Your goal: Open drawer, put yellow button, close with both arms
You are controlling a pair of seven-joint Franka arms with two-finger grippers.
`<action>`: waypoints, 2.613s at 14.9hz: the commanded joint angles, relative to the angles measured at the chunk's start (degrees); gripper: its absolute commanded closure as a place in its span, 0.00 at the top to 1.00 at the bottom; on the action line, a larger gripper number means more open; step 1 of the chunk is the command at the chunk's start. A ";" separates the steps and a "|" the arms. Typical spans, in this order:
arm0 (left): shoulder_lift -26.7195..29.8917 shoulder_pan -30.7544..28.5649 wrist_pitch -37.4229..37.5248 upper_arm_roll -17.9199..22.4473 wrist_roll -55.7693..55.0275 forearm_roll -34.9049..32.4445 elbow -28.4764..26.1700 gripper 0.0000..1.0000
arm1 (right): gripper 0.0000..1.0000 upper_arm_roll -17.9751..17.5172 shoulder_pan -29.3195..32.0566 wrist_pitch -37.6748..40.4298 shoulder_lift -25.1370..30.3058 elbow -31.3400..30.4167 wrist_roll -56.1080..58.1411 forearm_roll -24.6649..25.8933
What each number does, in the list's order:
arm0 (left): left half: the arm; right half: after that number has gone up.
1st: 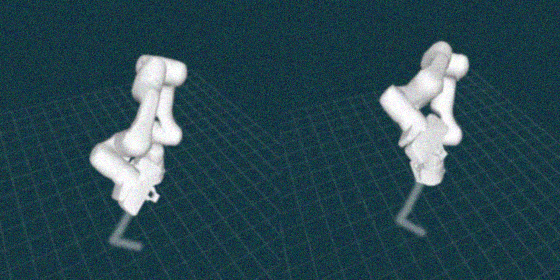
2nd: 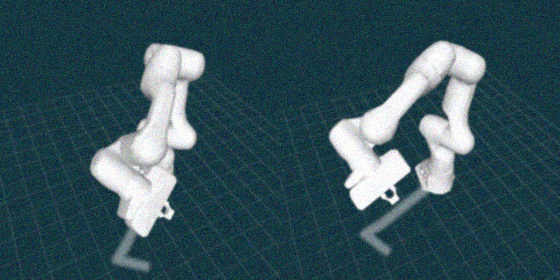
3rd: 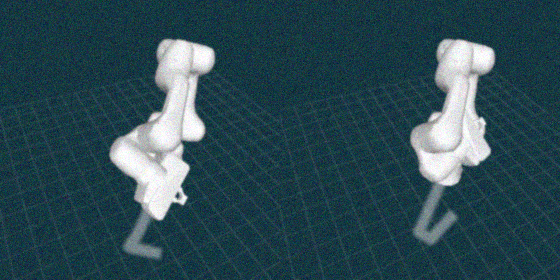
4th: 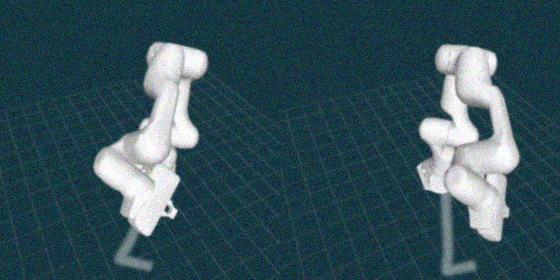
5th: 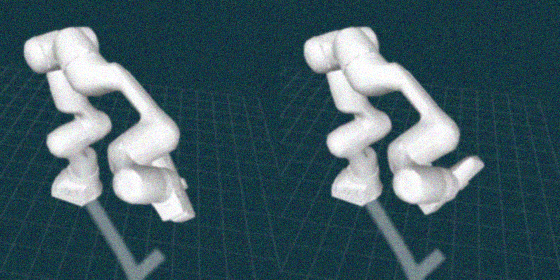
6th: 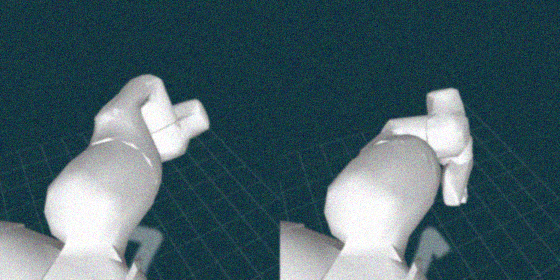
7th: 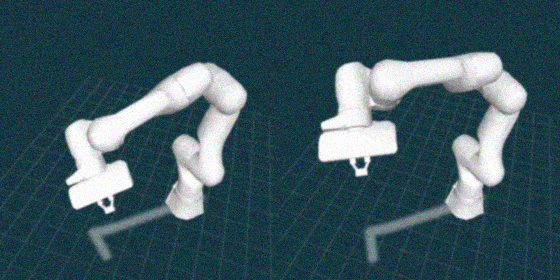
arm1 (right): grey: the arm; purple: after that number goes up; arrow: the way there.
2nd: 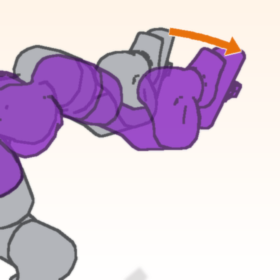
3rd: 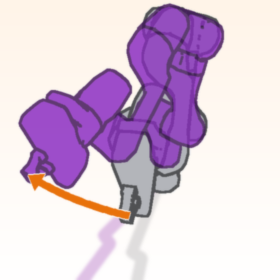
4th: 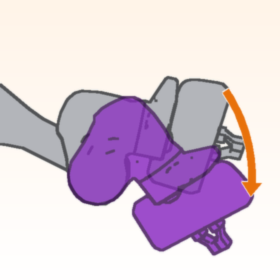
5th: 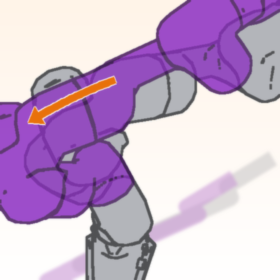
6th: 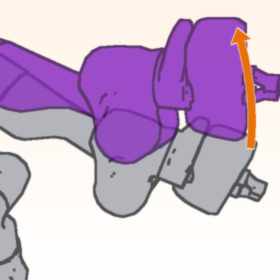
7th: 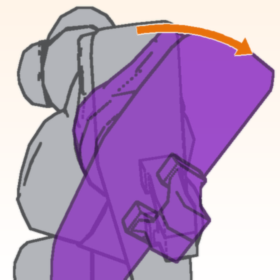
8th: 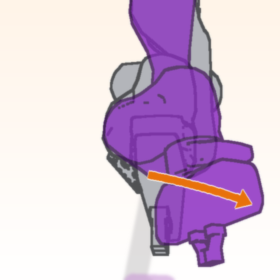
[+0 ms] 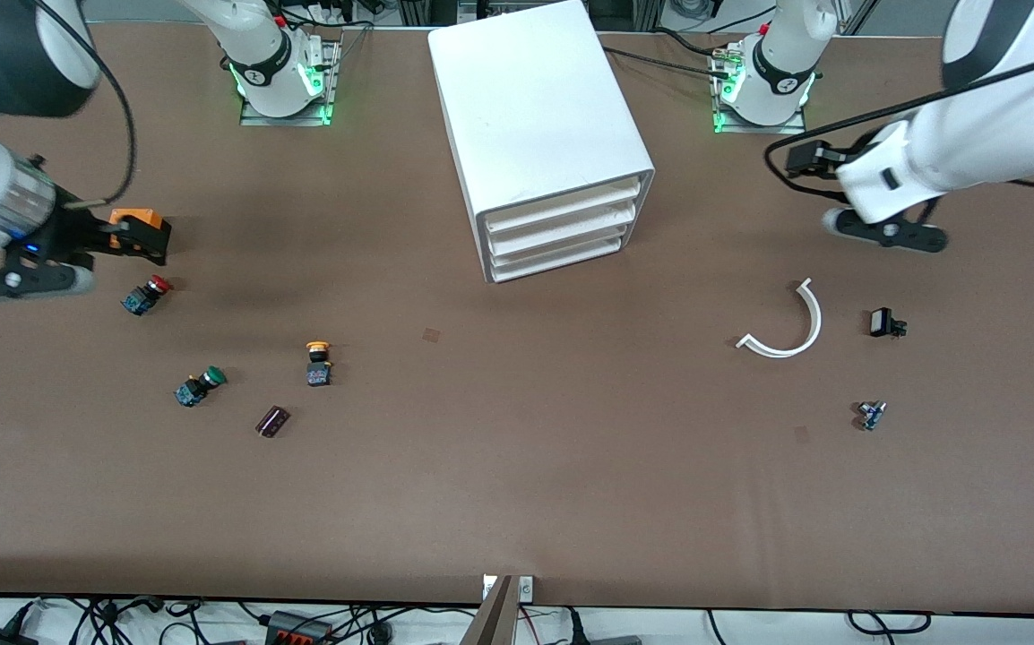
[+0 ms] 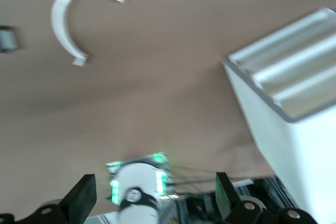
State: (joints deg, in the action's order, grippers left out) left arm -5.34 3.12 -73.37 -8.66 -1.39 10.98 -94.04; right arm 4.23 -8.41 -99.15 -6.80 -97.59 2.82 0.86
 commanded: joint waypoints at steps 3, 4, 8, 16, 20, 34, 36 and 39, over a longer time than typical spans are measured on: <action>-9.94 -1.10 0.08 0.04 5.68 18.86 1.49 1.00 | 1.00 0.16 -2.49 -2.53 -5.05 -0.06 -0.35 0.02; -10.91 -1.19 -1.06 0.04 8.22 22.12 0.97 1.00 | 1.00 0.16 -3.36 -2.88 -6.11 0.03 -0.35 0.02; -12.85 -0.40 -9.32 -1.10 19.49 33.37 -4.03 1.00 | 1.00 0.16 -5.48 -7.35 -11.82 0.03 -1.32 0.02; -17.06 -0.31 -14.34 -1.28 42.86 48.60 -14.15 1.00 | 1.00 0.16 -10.75 -19.05 -22.37 0.38 -6.68 0.02; -20.50 0.30 -14.43 -1.28 47.26 52.20 -15.04 0.94 | 1.00 0.16 -10.67 -24.50 -26.94 0.47 -6.86 -0.16; -21.12 3.82 -16.54 -3.39 58.52 54.41 -20.57 0.12 | 0.55 0.34 -10.40 -30.57 -34.33 3.19 -6.33 -4.55; -21.64 3.47 -16.54 -3.30 58.43 54.32 -19.96 0.05 | 0.33 0.43 -10.23 -30.48 -34.33 3.19 -6.42 -4.55; -23.57 3.12 -16.54 -2.69 58.43 53.97 -16.89 0.01 | 0.00 0.60 -10.14 -30.13 -33.90 3.37 -6.24 -5.08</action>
State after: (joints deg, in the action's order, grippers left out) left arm -27.15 6.69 -89.83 -11.75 55.76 63.91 -113.77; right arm 4.71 -18.81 -129.80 -40.77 -95.08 -3.56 -3.12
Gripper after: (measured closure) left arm 0.890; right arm 0.599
